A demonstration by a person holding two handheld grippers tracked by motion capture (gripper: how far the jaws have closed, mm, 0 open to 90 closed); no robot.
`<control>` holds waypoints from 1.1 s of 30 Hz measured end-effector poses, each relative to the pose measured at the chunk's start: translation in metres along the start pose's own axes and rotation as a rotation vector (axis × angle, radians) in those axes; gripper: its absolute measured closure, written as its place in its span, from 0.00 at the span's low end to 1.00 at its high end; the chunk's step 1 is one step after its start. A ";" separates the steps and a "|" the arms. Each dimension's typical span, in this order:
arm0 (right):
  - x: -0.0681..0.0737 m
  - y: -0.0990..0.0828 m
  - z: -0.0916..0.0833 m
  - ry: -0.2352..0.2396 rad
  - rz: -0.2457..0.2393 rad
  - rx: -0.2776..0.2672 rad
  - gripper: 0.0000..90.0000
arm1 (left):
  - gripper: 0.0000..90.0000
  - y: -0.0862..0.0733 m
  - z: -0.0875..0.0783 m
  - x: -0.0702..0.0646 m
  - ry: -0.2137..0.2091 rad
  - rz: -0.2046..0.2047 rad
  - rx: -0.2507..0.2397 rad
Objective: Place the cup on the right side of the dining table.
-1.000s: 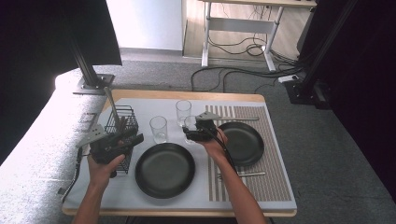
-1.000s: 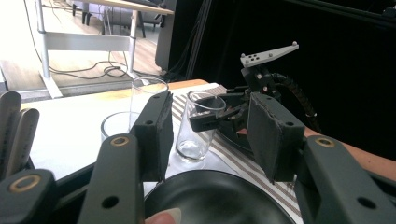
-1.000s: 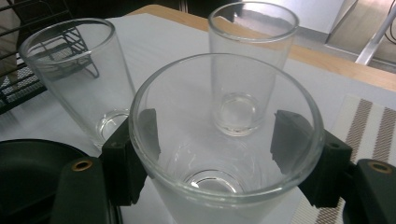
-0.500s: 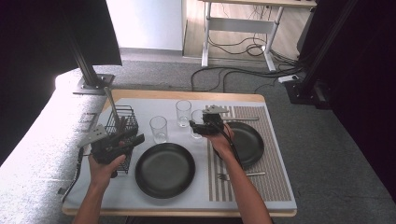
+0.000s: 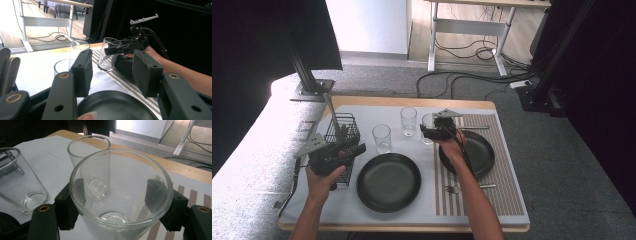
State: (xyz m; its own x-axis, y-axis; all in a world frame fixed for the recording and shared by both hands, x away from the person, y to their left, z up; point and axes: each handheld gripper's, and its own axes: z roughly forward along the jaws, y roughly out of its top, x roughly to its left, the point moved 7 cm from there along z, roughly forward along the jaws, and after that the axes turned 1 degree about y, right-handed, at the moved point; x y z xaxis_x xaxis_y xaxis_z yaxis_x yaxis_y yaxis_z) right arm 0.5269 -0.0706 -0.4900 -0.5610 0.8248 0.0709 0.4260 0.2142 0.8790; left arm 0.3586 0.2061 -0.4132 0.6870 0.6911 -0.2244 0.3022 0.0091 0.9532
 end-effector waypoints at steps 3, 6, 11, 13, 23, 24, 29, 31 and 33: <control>-0.002 -0.001 0.001 -0.004 0.002 0.003 0.32 | 0.56 0.000 -0.001 0.000 0.001 0.000 -0.002; -0.004 -0.001 0.002 -0.007 0.001 0.006 0.32 | 0.56 0.000 -0.001 0.001 0.001 0.000 0.000; -0.006 -0.001 0.003 -0.014 0.004 0.006 0.32 | 0.56 0.000 -0.001 0.000 0.000 0.000 0.000; -0.007 -0.001 0.004 -0.016 0.005 0.007 0.32 | 0.56 0.000 -0.001 0.000 0.001 0.000 0.000; -0.020 0.000 0.007 -0.048 0.016 0.006 0.32 | 0.56 0.000 -0.002 0.001 0.002 0.000 0.000; -0.021 0.001 0.007 -0.052 0.018 0.007 0.32 | 0.56 -0.001 -0.002 0.001 0.003 -0.002 0.000; -0.028 0.001 0.010 -0.068 0.021 0.014 0.32 | 0.56 0.000 -0.002 0.002 0.004 -0.003 -0.001; -0.030 0.000 0.011 -0.076 0.022 0.013 0.32 | 0.56 0.000 -0.003 0.002 0.004 -0.004 -0.003; -0.032 -0.001 0.012 -0.079 0.027 0.016 0.32 | 0.56 0.000 -0.003 0.002 0.005 -0.005 -0.003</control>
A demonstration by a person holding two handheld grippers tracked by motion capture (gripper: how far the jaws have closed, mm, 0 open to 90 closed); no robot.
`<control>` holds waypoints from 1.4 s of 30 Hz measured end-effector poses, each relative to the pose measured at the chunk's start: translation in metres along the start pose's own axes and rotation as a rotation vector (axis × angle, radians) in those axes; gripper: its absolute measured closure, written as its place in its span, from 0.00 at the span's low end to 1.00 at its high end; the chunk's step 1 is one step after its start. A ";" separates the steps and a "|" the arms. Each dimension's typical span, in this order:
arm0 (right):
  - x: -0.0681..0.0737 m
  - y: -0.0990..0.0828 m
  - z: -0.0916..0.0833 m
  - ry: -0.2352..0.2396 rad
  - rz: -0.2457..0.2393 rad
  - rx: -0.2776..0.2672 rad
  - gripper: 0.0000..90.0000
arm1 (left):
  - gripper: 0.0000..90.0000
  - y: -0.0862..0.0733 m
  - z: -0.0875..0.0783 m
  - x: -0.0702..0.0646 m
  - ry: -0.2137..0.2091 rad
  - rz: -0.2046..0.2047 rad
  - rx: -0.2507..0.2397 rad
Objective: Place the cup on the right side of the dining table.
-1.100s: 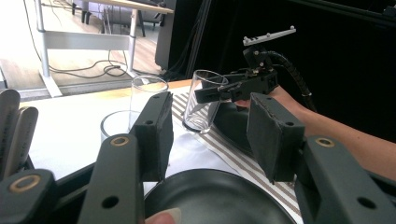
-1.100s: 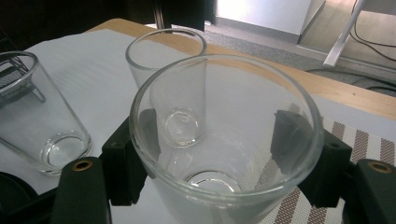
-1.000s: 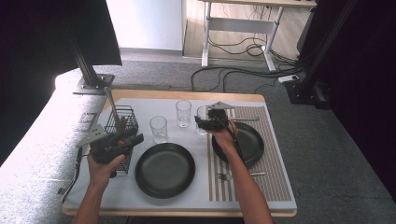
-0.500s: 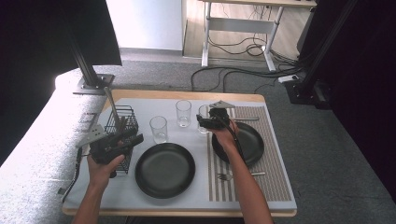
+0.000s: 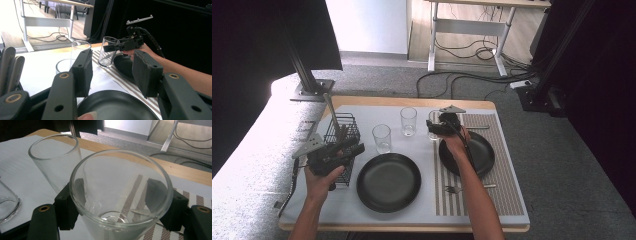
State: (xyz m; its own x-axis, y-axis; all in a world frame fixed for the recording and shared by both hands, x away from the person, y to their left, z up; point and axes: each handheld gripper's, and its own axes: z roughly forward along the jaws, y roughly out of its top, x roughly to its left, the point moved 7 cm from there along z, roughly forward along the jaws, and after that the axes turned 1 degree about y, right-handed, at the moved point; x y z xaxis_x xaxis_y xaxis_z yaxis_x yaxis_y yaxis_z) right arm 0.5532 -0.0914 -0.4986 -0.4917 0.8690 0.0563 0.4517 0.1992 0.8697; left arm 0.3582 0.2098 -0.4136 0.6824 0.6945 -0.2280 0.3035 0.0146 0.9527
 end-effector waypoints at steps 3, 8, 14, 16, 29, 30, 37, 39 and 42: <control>-0.003 -0.003 0.003 -0.009 0.007 0.011 0.32 | 0.56 0.000 0.000 0.000 0.000 0.000 0.000; -0.007 -0.005 0.008 -0.017 0.015 0.017 0.32 | 0.56 0.000 -0.001 0.001 0.002 -0.004 0.000; -0.011 -0.009 0.012 -0.032 0.017 0.031 0.32 | 0.56 0.000 -0.001 0.002 0.003 -0.003 -0.002; -0.012 -0.010 0.013 -0.038 0.017 0.033 0.32 | 0.56 0.000 -0.002 0.002 0.004 -0.004 -0.003; -0.015 -0.011 0.015 -0.054 0.014 0.025 0.32 | 0.56 -0.001 -0.002 0.002 0.005 -0.004 -0.001; -0.015 -0.011 0.016 -0.055 0.013 0.023 0.32 | 0.56 -0.001 -0.002 0.002 0.005 -0.004 -0.001; -0.013 -0.012 0.015 -0.052 -0.006 0.023 0.32 | 0.56 -0.001 -0.002 0.002 0.005 -0.007 -0.003; -0.014 -0.012 0.015 -0.046 0.003 0.023 0.30 | 0.56 0.000 -0.002 0.002 0.005 -0.008 -0.004; -0.014 -0.009 0.011 -0.041 0.020 0.003 0.22 | 0.56 0.000 -0.002 0.002 0.004 -0.009 -0.004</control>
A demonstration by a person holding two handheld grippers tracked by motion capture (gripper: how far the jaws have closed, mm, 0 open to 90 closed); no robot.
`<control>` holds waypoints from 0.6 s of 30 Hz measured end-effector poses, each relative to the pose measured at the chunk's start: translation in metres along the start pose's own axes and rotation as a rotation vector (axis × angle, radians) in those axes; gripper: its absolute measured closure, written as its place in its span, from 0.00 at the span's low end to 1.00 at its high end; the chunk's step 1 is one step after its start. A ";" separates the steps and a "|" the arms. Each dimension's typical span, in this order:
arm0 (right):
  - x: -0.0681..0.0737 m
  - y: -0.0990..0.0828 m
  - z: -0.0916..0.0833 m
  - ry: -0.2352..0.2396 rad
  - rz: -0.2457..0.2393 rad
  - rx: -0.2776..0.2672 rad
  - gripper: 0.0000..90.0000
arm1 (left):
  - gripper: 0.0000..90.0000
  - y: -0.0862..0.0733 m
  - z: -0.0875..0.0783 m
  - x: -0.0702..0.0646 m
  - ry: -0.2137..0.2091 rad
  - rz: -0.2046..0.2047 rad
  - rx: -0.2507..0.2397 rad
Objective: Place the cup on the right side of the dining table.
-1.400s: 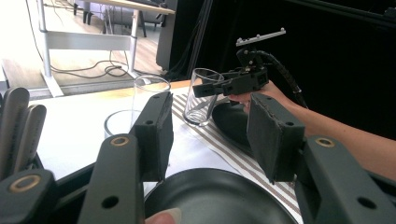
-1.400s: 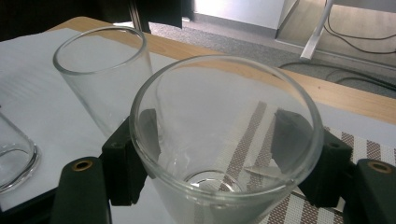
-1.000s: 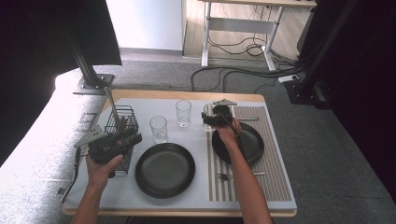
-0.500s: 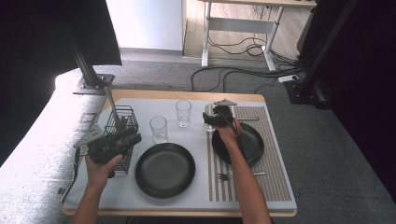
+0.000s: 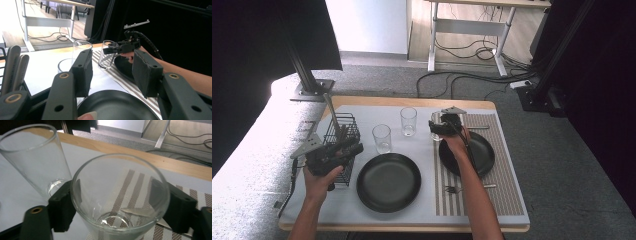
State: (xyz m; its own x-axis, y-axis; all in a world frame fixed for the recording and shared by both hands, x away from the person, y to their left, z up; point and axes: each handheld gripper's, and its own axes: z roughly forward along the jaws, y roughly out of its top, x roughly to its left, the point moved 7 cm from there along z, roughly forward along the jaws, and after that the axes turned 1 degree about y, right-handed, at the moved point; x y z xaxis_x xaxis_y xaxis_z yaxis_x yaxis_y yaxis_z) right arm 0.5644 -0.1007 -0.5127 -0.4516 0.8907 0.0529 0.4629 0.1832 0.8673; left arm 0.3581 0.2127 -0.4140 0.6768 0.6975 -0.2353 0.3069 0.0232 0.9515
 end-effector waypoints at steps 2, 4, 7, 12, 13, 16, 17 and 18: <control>0.002 0.004 -0.004 0.018 0.008 -0.021 0.19 | 0.56 0.000 0.000 0.000 -0.001 0.000 0.000; 0.003 0.006 -0.008 0.028 0.009 -0.031 0.16 | 0.56 0.000 0.000 0.000 0.000 0.002 0.001; 0.004 0.007 -0.013 0.031 0.021 -0.042 0.15 | 0.56 0.000 0.000 0.000 0.000 0.000 -0.001; 0.003 0.008 -0.023 0.056 0.061 -0.081 0.15 | 0.56 0.000 0.000 0.000 0.000 0.000 -0.001; 0.002 0.007 -0.025 0.060 0.070 -0.083 0.16 | 0.56 0.000 0.000 0.000 0.000 0.000 -0.001; 0.001 0.005 -0.031 0.075 0.093 -0.091 0.16 | 0.56 0.000 0.000 0.000 0.001 0.000 0.000; 0.000 0.005 -0.034 0.080 0.095 -0.097 0.16 | 0.56 0.000 0.000 0.000 0.001 -0.001 -0.001; 0.000 0.004 -0.036 0.088 0.102 -0.098 0.17 | 0.56 0.000 0.000 0.000 0.001 -0.001 -0.001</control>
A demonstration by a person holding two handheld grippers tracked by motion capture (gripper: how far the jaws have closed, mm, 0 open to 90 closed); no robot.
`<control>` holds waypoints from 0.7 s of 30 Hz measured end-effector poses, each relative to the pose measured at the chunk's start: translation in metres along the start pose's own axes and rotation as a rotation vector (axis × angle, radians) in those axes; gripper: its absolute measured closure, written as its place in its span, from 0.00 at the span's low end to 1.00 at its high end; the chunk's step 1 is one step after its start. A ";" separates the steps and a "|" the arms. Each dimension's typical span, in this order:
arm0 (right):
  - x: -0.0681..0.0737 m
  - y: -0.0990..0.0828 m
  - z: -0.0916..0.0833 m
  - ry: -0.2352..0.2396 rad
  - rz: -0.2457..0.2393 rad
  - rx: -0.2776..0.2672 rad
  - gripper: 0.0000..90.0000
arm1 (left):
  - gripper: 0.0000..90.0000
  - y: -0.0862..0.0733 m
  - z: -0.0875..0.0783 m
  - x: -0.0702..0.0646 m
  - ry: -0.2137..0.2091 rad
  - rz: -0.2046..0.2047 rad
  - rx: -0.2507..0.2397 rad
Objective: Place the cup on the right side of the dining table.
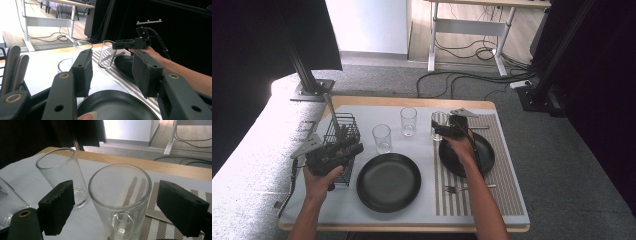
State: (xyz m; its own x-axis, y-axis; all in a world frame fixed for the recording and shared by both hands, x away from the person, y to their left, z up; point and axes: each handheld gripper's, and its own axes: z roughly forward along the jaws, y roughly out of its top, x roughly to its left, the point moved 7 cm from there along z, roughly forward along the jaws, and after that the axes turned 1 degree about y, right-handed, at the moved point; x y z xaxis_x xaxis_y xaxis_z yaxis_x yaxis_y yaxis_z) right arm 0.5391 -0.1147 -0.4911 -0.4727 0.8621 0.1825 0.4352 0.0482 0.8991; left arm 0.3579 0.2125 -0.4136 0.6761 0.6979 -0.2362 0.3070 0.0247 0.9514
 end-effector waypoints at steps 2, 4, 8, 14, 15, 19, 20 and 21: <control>0.000 -0.001 -0.004 0.011 0.008 0.000 0.17 | 0.56 0.000 0.000 0.000 -0.001 0.000 0.000; -0.001 -0.003 -0.008 0.015 0.010 -0.003 0.17 | 0.56 0.000 0.000 0.000 0.000 0.001 0.001; 0.000 -0.009 -0.015 0.025 0.004 0.000 0.17 | 0.56 0.000 0.000 0.000 0.002 0.003 0.004; 0.005 -0.014 -0.027 0.038 0.002 -0.003 0.18 | 0.56 -0.001 0.001 -0.001 0.001 0.004 0.006; 0.006 -0.015 -0.030 0.041 0.002 -0.001 0.18 | 0.56 -0.001 0.001 -0.001 0.001 0.004 0.006; 0.008 -0.020 -0.039 0.048 0.007 -0.004 0.19 | 0.56 -0.002 0.001 -0.001 0.003 0.006 0.009; 0.008 -0.021 -0.042 0.049 0.003 -0.005 0.20 | 0.56 -0.002 0.001 -0.001 0.002 0.006 0.009; 0.008 -0.022 -0.045 0.053 0.005 -0.007 0.20 | 0.56 -0.002 0.001 -0.001 0.002 0.006 0.009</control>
State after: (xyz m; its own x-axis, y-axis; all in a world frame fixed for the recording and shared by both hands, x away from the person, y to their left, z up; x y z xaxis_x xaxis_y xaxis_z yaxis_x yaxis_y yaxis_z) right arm 0.4908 -0.1313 -0.4916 -0.5106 0.8342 0.2082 0.4323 0.0398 0.9009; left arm 0.3574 0.2108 -0.4153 0.6763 0.6996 -0.2305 0.3094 0.0142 0.9508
